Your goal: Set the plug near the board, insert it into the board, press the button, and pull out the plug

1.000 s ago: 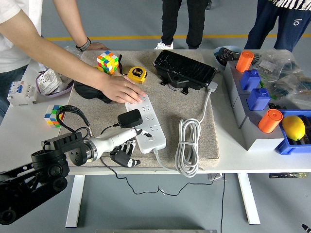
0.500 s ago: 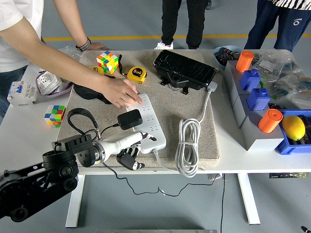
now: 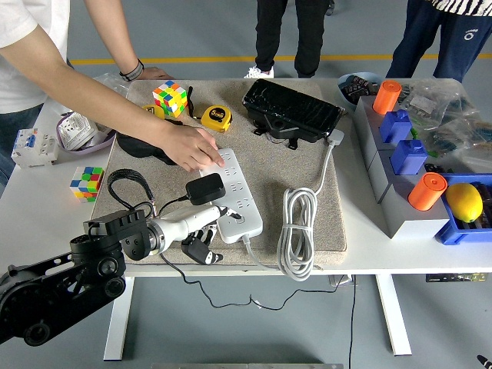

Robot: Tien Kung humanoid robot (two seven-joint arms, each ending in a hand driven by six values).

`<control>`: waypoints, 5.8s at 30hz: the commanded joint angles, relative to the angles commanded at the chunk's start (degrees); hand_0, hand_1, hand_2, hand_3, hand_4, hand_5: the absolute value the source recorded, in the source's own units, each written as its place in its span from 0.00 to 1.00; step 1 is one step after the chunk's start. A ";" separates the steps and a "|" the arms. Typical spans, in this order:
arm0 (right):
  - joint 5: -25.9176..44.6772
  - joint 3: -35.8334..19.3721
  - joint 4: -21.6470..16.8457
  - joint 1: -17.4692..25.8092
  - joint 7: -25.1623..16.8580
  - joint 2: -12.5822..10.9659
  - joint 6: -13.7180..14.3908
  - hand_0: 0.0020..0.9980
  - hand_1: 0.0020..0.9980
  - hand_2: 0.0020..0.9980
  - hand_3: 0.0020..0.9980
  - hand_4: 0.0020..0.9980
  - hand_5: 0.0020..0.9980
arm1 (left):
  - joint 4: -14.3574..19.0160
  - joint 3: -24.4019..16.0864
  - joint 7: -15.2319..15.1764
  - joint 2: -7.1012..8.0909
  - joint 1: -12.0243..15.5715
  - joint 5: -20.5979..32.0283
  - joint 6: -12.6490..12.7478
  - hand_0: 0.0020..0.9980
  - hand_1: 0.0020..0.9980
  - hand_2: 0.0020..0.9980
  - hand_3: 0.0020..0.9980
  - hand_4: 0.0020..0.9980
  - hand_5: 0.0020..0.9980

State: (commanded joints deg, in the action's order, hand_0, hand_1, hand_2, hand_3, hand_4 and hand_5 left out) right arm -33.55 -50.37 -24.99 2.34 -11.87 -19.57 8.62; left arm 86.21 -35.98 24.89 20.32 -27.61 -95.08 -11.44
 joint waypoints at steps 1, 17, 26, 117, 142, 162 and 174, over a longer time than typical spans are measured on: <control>0.01 -0.08 0.01 0.00 -0.02 0.01 0.00 0.60 0.61 0.60 0.55 0.95 0.38 | 0.02 0.00 0.17 0.04 0.03 0.23 -0.26 0.04 0.10 0.16 0.91 0.78 0.00; 0.00 -0.52 0.00 -0.02 -0.05 0.29 0.08 0.61 0.61 0.60 0.55 0.95 0.38 | 0.60 0.31 0.51 0.05 0.07 1.04 -1.45 0.04 0.10 0.16 0.90 0.79 0.00; 0.08 -0.64 0.03 0.01 -0.06 0.40 0.10 0.61 0.61 0.60 0.55 0.95 0.38 | 0.64 0.92 0.74 -0.20 -0.03 1.15 -1.72 0.04 0.10 0.16 0.89 0.79 0.00; 0.30 0.16 0.29 -0.08 0.07 0.58 0.05 0.60 0.61 0.60 0.55 0.95 0.38 | -12.19 -5.81 -35.84 -4.75 4.83 20.58 29.12 0.79 0.79 0.78 0.86 0.98 0.67; -0.01 -0.58 0.20 -0.10 0.12 0.67 0.02 0.60 0.61 0.60 0.55 0.95 0.38 | -0.01 -5.07 -7.53 0.16 1.54 7.75 3.09 0.07 0.10 0.13 0.87 0.74 0.00; 0.00 -0.66 0.17 0.01 0.07 0.64 0.01 0.60 0.61 0.60 0.55 0.95 0.38 | -1.60 -2.56 -3.61 -0.18 0.62 6.59 0.32 0.05 0.09 0.13 0.88 0.76 0.00; 0.01 -0.60 0.12 0.02 0.04 0.58 0.05 0.60 0.61 0.60 0.55 0.95 0.38 | -2.65 -2.28 -3.33 -0.29 0.60 6.47 0.13 0.05 0.09 0.13 0.88 0.76 0.00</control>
State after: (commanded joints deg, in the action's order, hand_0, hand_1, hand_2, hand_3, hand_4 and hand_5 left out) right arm -33.54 -50.97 -24.87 2.36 -11.84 -19.00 8.67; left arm 83.56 -38.26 21.56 20.03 -27.01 -88.62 -11.30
